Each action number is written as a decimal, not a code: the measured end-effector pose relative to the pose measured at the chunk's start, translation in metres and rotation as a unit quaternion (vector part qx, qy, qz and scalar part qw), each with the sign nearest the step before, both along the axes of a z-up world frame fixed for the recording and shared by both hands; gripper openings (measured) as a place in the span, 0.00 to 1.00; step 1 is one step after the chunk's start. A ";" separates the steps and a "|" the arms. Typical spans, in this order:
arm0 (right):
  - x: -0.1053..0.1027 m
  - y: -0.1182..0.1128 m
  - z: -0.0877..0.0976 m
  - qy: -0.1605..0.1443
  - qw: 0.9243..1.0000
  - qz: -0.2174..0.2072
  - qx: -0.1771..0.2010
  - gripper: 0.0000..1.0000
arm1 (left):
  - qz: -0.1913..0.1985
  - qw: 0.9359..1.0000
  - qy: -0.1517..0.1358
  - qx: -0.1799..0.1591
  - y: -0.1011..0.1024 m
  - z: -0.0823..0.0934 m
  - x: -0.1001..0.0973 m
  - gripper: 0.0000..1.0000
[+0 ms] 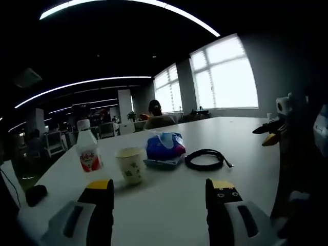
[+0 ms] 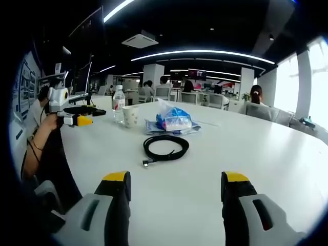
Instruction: Arrange the tabletop items into an orderly group along one side of the table until the central work area is clear of visible clutter.
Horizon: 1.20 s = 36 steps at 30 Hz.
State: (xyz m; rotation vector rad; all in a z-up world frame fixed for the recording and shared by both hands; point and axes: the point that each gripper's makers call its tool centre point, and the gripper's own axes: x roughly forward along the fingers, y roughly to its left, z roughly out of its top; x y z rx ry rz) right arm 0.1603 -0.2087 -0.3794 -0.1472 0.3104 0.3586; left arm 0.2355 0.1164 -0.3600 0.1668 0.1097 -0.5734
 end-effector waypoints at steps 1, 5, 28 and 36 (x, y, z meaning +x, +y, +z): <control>0.000 0.000 0.000 0.001 1.000 -0.001 0.001 0.69 | -0.003 1.000 0.000 -0.005 -0.001 0.000 -0.001 0.73; 0.002 0.001 0.000 0.002 1.000 0.000 -0.001 0.69 | -0.009 1.000 0.001 -0.009 -0.008 -0.002 -0.004 0.73; 0.023 0.001 0.000 0.006 1.000 0.017 0.002 0.68 | -0.052 0.999 -0.001 -0.012 -0.054 -0.006 -0.003 0.72; 0.026 0.001 -0.001 0.008 1.000 0.017 -0.001 0.68 | -0.059 0.998 0.005 -0.010 -0.063 -0.012 -0.002 0.72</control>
